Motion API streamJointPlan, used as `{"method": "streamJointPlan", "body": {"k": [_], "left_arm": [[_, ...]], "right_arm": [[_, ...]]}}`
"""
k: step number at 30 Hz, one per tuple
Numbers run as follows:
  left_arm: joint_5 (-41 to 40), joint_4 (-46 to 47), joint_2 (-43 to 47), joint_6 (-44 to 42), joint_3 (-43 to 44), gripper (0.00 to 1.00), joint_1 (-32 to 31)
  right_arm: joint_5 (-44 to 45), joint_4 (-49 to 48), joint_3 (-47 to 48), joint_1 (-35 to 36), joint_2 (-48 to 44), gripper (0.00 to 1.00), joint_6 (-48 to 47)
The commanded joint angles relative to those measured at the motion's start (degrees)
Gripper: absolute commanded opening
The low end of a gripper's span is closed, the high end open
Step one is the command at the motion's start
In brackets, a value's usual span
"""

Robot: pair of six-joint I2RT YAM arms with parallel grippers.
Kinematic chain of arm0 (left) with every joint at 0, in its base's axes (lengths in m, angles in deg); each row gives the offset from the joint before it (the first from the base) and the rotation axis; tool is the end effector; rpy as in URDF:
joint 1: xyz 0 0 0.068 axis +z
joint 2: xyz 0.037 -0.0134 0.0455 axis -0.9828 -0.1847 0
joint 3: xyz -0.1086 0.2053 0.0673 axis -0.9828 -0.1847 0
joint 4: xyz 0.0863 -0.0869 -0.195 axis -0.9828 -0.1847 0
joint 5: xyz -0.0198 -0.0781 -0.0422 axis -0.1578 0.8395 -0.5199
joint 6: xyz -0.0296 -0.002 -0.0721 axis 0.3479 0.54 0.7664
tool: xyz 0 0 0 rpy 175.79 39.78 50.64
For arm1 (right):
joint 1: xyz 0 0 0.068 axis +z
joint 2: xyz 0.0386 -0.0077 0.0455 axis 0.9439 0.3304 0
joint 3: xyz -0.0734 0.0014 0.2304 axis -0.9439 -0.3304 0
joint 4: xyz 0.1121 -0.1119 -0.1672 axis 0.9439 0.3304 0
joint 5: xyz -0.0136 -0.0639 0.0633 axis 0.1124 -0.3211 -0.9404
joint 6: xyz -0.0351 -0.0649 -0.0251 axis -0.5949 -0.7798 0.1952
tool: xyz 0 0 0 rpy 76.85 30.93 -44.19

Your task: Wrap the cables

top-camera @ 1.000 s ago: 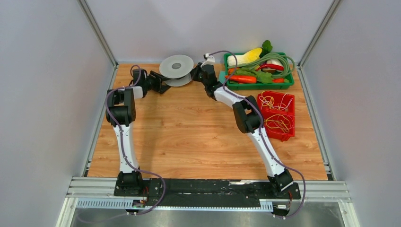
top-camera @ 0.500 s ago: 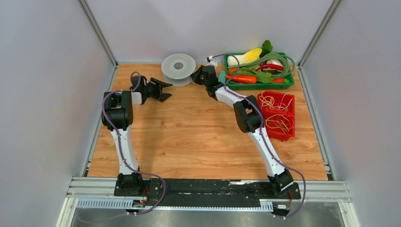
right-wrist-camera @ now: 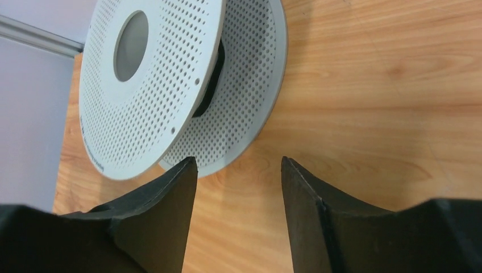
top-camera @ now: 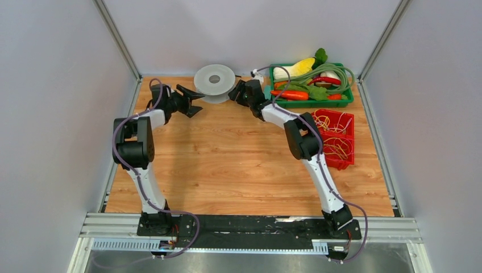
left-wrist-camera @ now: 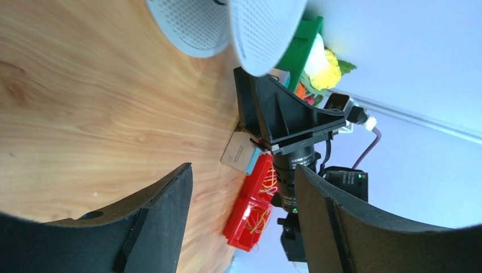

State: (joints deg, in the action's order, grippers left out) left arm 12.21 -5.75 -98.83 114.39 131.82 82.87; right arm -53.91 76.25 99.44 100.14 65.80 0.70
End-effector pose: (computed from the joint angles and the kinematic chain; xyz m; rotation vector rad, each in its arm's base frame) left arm 0.4212 -0.0157 0.1482 -1.0710 2.0670 -1.3865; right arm 0.4891 0.2744 0.1168 0.2484 2.0409 0.7885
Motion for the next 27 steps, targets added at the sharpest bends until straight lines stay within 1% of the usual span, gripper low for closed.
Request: {"method": "streamJointPlan", "body": {"k": [1,3,6,8,9,10,14,16,19,21,23,25,27], "left_arm": [[-1.06,-5.06,10.12,-7.19,-0.61,0.74,0.10],[-1.67,-9.45,13.73,-11.92,-0.43,0.74,0.01],[-3.95,-19.46,19.53,-19.57,0.80,0.74,0.01],[-6.32,-28.50,23.22,-25.81,2.20,0.74,0.01],[-6.42,-31.07,24.80,-28.18,2.64,0.74,-0.08],[-6.33,-34.57,26.73,-30.99,2.99,0.74,0.01],[-3.96,-45.66,33.51,-39.88,3.61,0.75,0.01],[-2.82,-49.53,37.89,-43.83,2.91,0.75,0.01],[-3.87,-58.40,42.65,-51.38,3.87,0.75,-0.25],[-7.02,-65.43,44.94,-57.19,5.89,0.75,-0.52],[-8.78,-70.09,47.40,-63.69,7.74,0.75,-0.52],[-10.54,-73.70,49.86,-68.96,9.23,0.75,-0.52],[-14.23,-78.10,51.27,-73.19,12.04,0.76,-0.61]], "right_arm": [[0.50,1.72,-5.83,-0.43,-10.94,0.61,-2.33],[0.59,2.86,-8.56,-0.34,-14.98,0.63,-2.51],[0.76,5.84,-12.69,-0.43,-20.77,0.73,-3.48],[-0.02,7.86,-15.67,-0.43,-25.08,0.80,-4.79],[-0.11,8.57,-17.26,-0.43,-27.19,0.85,-5.84],[-2.64,8.84,-19.01,-0.43,-29.74,0.88,-7.24],[-6.00,12.26,-25.79,-0.43,-40.64,1.00,-13.66],[-7.49,15.94,-26.94,-0.51,-46.17,1.00,-18.56],[-9.34,20.69,-29.30,-0.78,-53.99,1.00,-25.25],[-11.62,23.85,-31.24,-1.22,-60.05,1.00,-29.91],[-12.33,27.19,-33.52,-1.39,-65.94,1.00,-34.22],[-11.90,28.61,-37.56,-2.27,-73.66,1.00,-36.78],[-10.32,30.63,-42.83,-4.28,-80.09,1.00,-37.84]]}}
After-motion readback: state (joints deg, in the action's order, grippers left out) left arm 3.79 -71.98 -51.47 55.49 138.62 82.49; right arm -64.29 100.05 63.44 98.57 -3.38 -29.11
